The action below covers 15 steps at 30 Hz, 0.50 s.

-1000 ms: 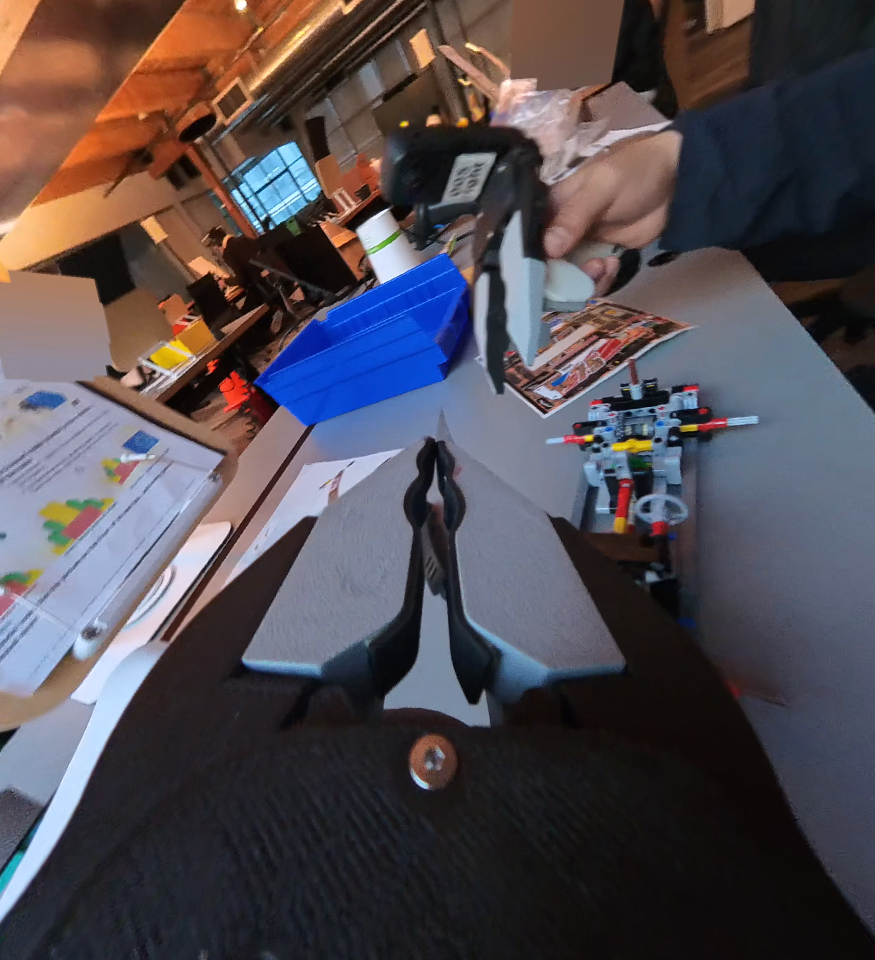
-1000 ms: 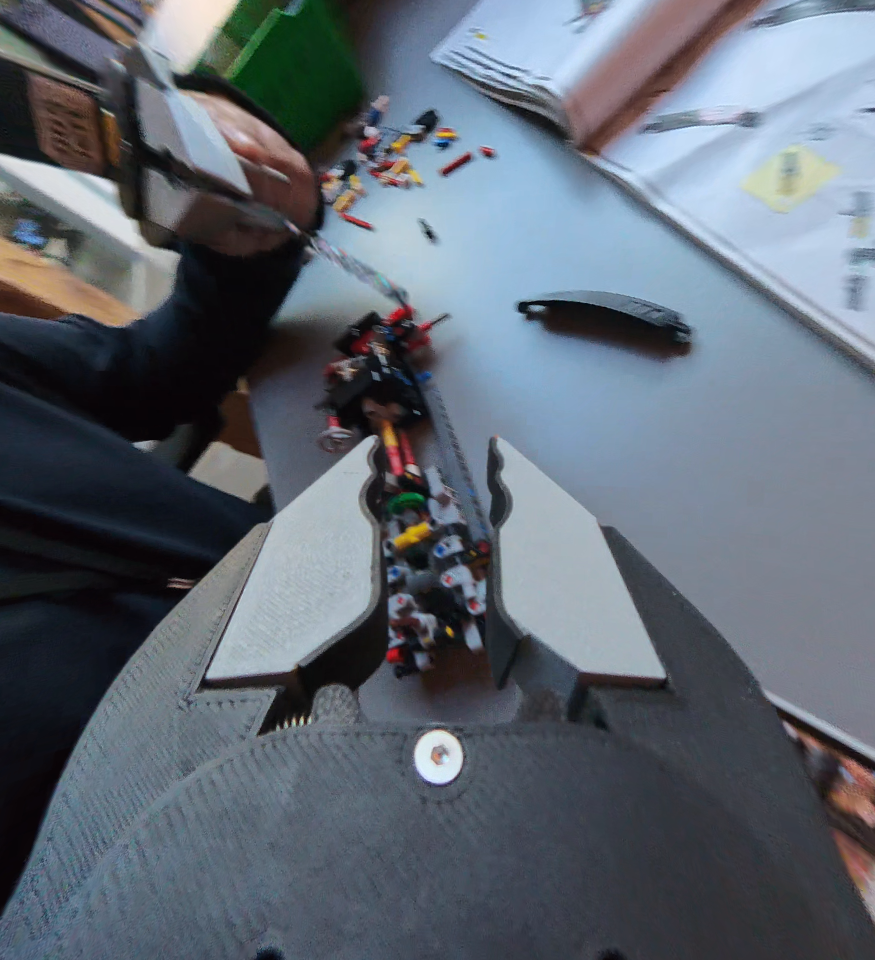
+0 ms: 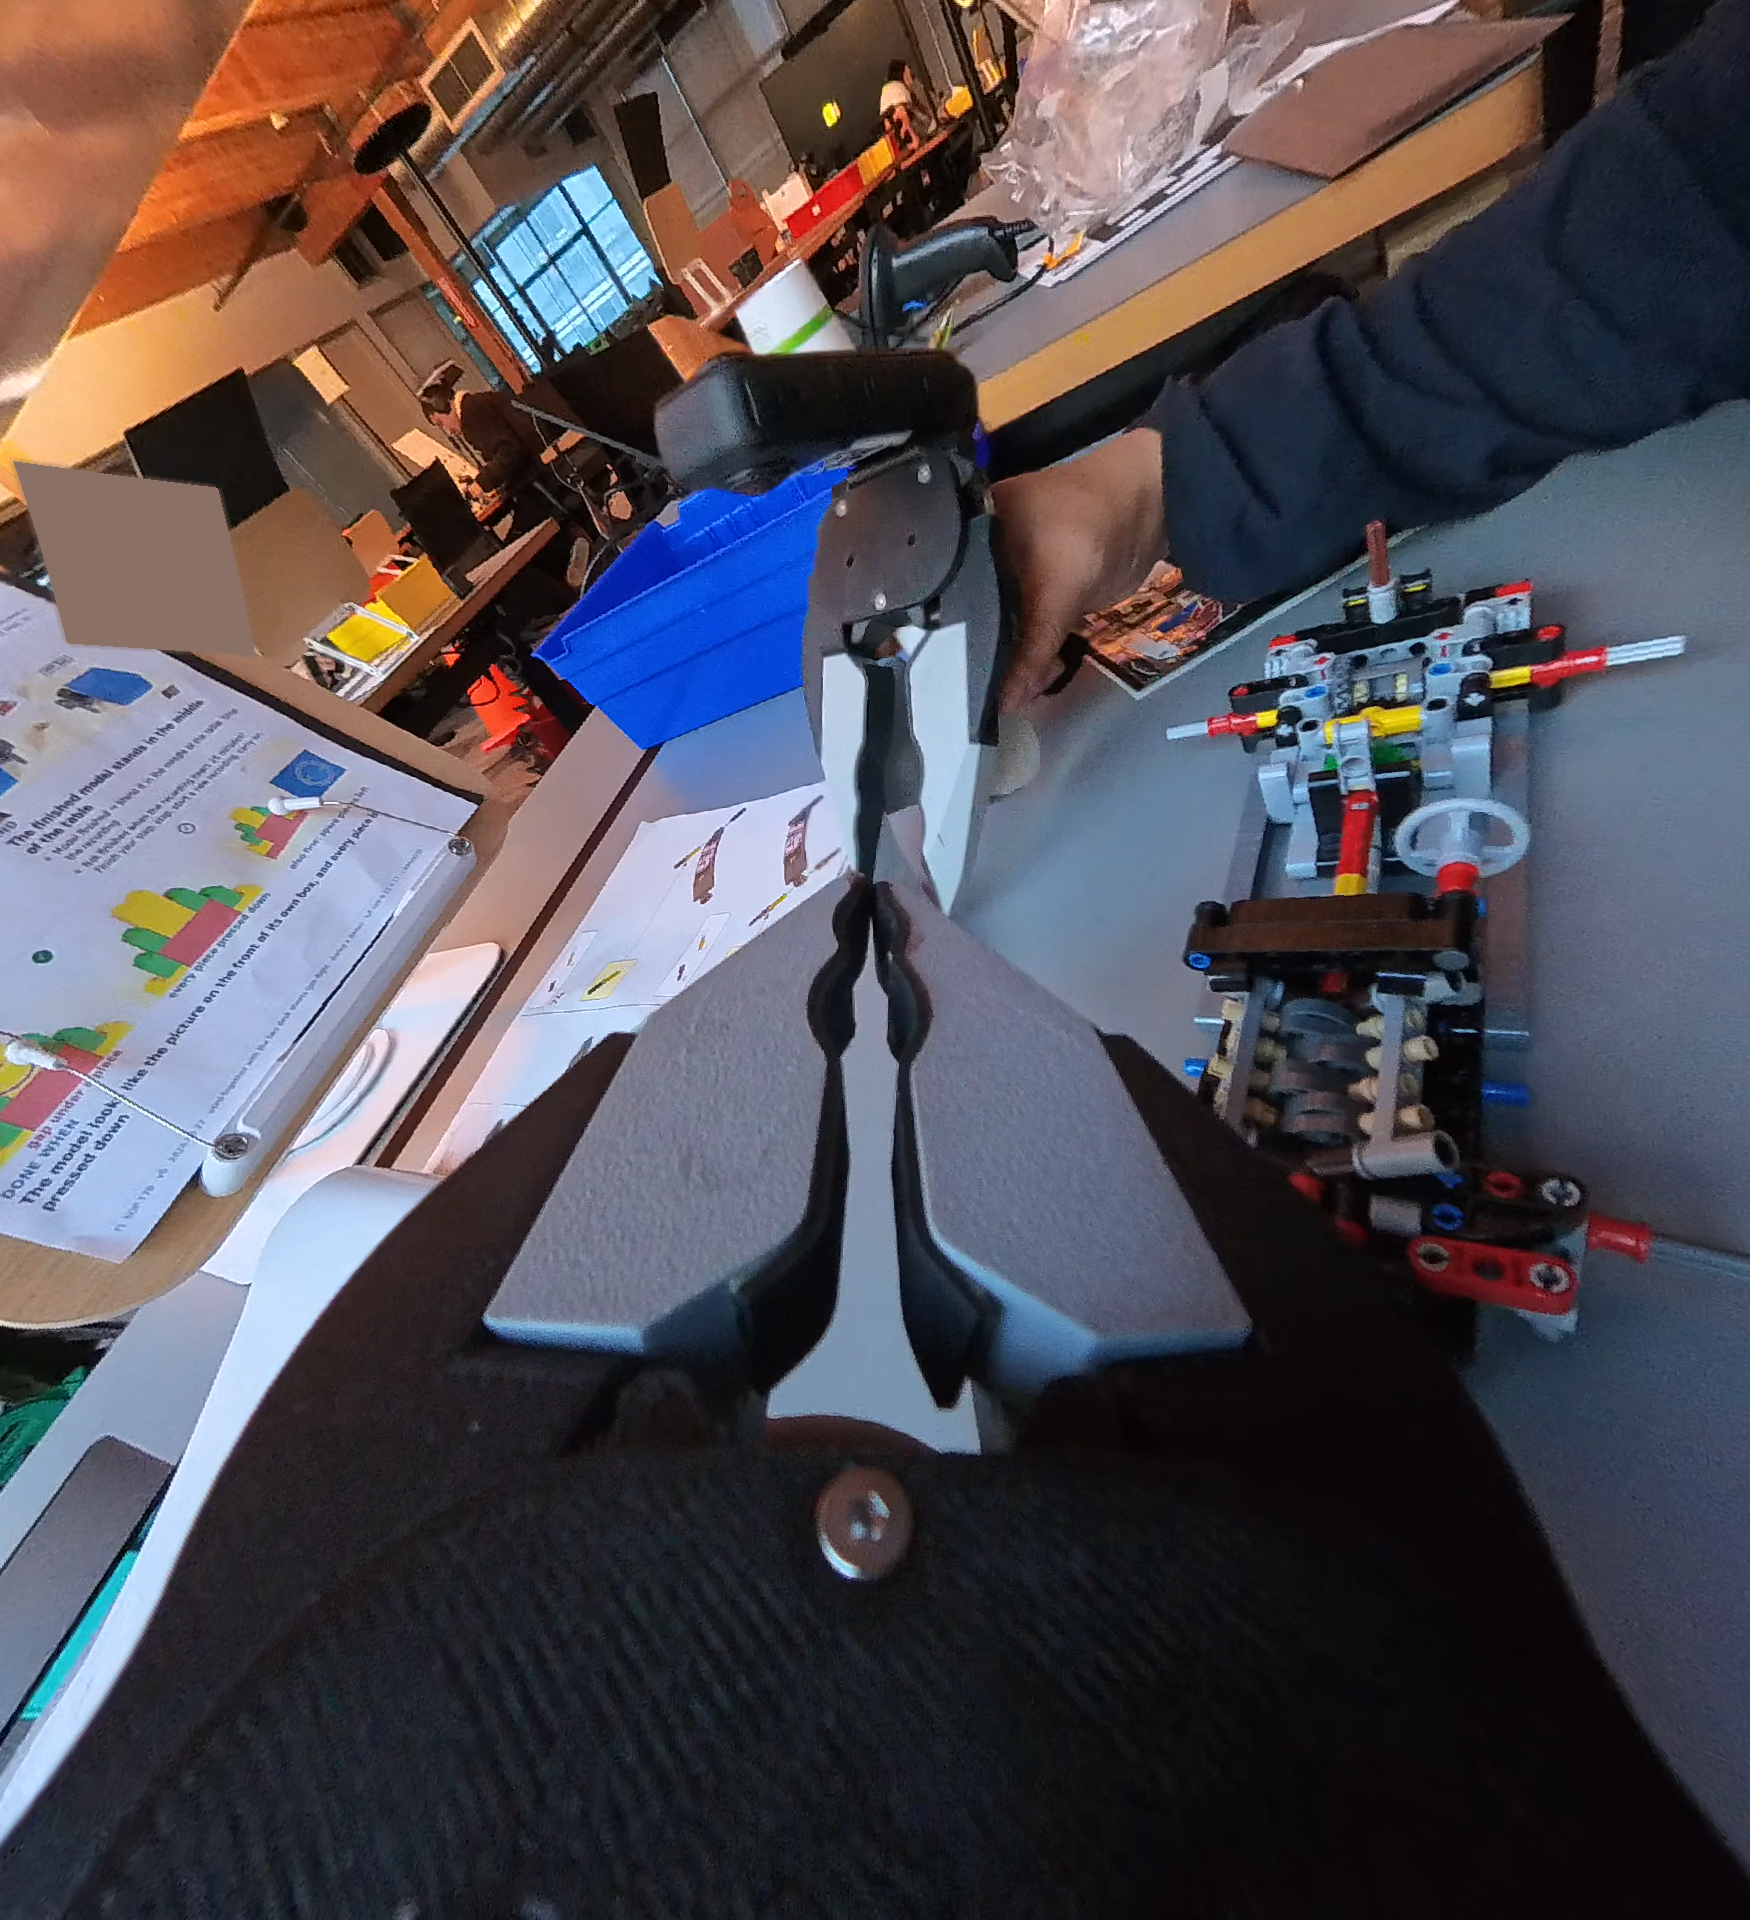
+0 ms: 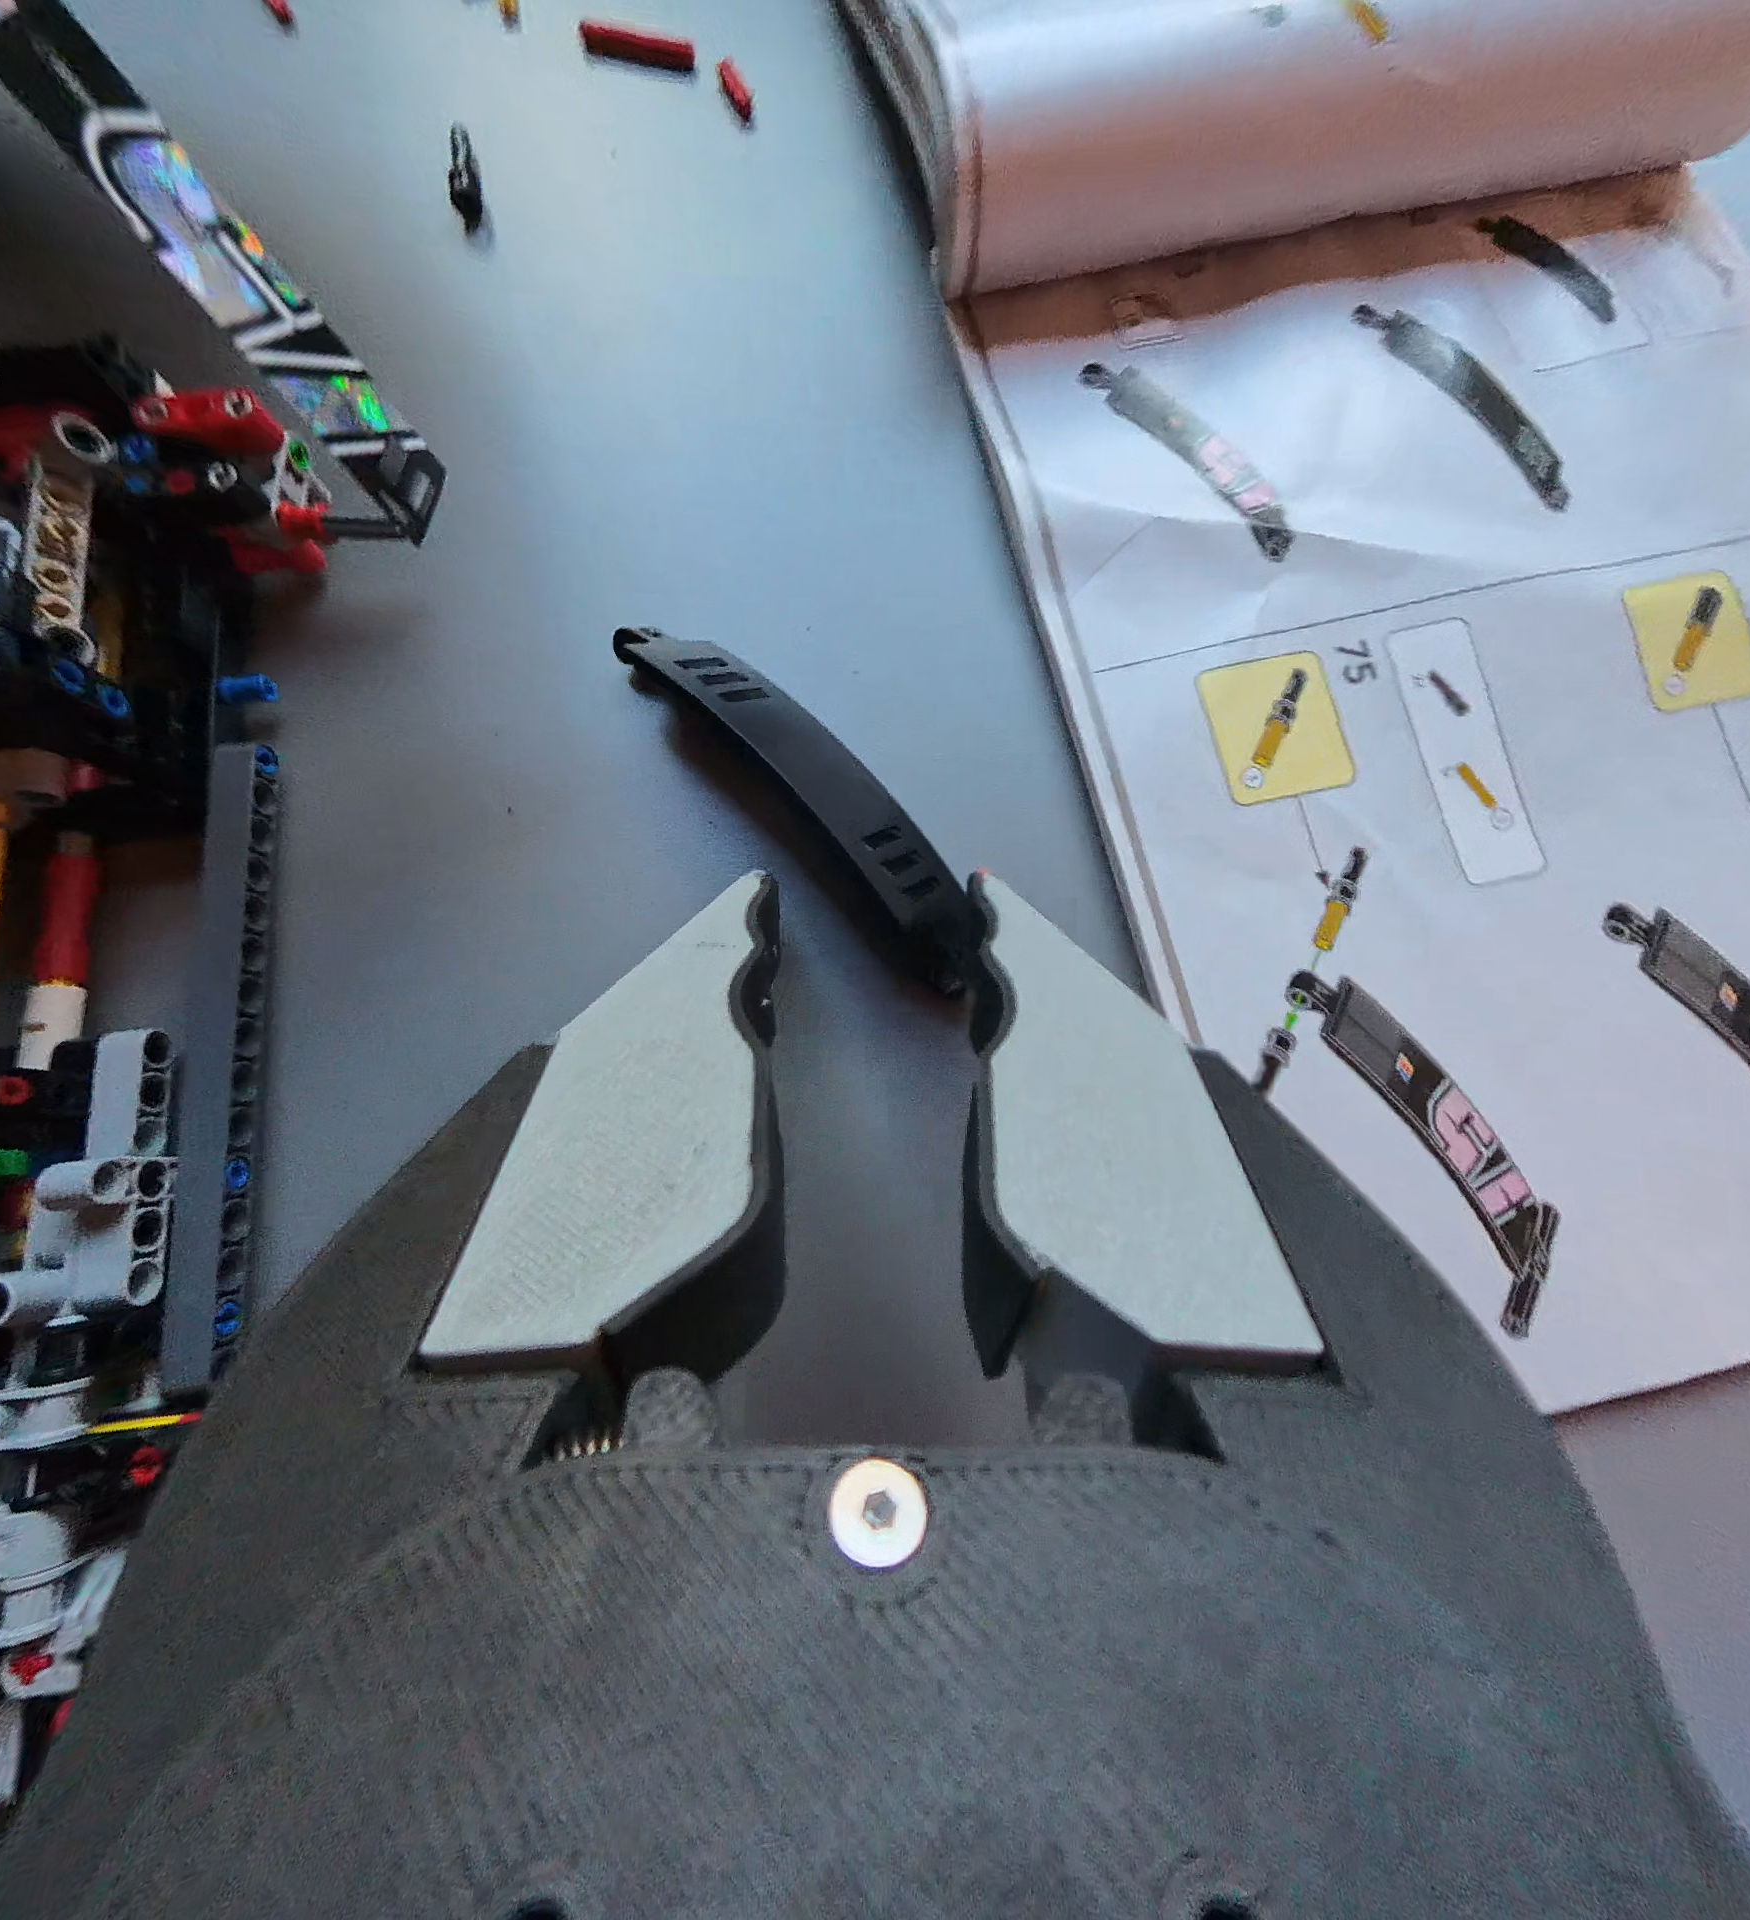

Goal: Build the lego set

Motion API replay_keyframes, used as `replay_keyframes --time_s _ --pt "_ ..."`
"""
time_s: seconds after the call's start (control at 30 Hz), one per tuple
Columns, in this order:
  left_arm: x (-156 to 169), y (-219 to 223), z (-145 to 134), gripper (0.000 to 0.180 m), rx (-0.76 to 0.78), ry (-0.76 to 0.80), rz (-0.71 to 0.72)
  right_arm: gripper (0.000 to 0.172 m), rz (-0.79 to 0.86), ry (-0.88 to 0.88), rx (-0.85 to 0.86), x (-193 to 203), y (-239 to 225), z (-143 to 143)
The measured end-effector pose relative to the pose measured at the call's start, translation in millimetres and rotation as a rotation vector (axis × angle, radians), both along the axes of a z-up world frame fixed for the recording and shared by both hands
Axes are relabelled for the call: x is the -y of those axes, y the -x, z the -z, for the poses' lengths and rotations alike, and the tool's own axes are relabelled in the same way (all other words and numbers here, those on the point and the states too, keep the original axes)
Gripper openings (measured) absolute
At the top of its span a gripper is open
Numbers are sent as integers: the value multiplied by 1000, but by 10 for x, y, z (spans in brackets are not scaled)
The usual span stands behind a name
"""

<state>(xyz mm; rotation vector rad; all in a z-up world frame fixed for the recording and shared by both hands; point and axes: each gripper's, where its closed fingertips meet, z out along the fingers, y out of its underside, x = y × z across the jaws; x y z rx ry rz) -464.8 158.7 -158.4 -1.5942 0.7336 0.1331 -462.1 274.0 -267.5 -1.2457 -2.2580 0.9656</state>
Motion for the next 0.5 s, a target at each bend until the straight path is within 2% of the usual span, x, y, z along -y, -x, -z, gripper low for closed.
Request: replay_keyframes --time_s 0.13,0.33,0.5 --pt "-2 -57 30 0 -28 5 7 11 -51 -109 -27 66 -38 26" --pt "-15 -35 53 0 -36 9 -8 8 -155 -265 -82 207 -209 28" --pt "-17 -36 90 0 -66 17 -13 7 -173 -459 -88 139 -323 51"
